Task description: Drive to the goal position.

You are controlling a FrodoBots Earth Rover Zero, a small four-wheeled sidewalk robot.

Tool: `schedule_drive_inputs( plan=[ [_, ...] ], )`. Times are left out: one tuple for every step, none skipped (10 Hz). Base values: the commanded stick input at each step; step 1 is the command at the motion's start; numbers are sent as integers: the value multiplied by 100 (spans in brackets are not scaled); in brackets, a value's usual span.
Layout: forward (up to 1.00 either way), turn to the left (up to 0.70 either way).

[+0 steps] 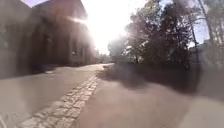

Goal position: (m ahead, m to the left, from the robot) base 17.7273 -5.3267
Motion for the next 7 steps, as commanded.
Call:
schedule_drive_inputs(
  plan=[
    [85, 0],
    [85, 0],
    [85, 0],
    [85, 0],
    [85, 0],
    [85, 0],
    [85, 0]
  ],
)
